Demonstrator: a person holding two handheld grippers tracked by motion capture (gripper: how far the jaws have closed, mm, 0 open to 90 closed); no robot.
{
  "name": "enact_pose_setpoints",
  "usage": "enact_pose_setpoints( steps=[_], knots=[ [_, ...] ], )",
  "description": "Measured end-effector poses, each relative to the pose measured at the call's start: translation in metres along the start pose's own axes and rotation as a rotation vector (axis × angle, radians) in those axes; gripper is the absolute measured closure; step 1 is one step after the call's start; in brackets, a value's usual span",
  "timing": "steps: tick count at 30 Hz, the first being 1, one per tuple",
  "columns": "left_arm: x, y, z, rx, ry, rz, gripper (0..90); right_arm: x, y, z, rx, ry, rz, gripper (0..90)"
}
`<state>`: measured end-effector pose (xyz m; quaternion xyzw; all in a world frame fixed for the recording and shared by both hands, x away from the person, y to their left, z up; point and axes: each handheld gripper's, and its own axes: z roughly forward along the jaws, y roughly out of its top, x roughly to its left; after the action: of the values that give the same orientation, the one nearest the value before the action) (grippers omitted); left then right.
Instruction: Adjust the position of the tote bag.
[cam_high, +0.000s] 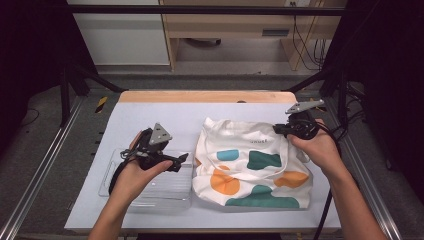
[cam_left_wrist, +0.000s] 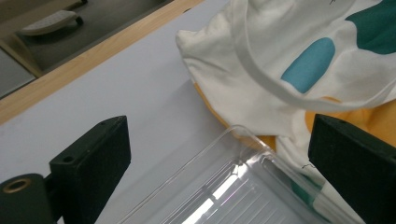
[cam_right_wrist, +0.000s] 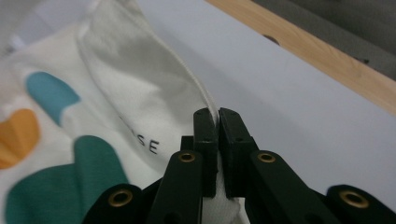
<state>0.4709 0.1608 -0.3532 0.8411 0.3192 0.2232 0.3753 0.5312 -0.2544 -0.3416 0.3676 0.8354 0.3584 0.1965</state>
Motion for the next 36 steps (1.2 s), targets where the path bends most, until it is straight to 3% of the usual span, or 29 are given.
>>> enact_pose_setpoints(
  steps=[6,7,15,21,27,36],
  knots=[
    [-0.012,0.014,0.014,0.004,-0.038,0.010,6.7,0.026,0.001,-0.027,-0.081,0.031,-0.054,86.8],
    [-0.015,0.017,0.016,0.008,-0.043,0.018,6.7,0.038,0.001,-0.036,-0.096,0.032,-0.084,86.8],
    [-0.027,0.036,0.020,-0.014,-0.057,0.036,8.5,0.069,-0.004,-0.057,-0.133,0.049,-0.145,86.7],
    [-0.036,0.056,0.019,-0.039,-0.081,0.049,18.0,0.095,-0.015,-0.071,-0.155,0.065,-0.195,86.5],
    [-0.046,0.073,0.024,-0.032,-0.088,0.058,18.9,0.110,-0.026,-0.076,-0.147,0.075,-0.227,86.3],
    [-0.069,0.097,0.048,-0.005,-0.103,0.046,13.5,0.119,-0.036,-0.078,-0.144,0.093,-0.232,86.1]
  ],
)
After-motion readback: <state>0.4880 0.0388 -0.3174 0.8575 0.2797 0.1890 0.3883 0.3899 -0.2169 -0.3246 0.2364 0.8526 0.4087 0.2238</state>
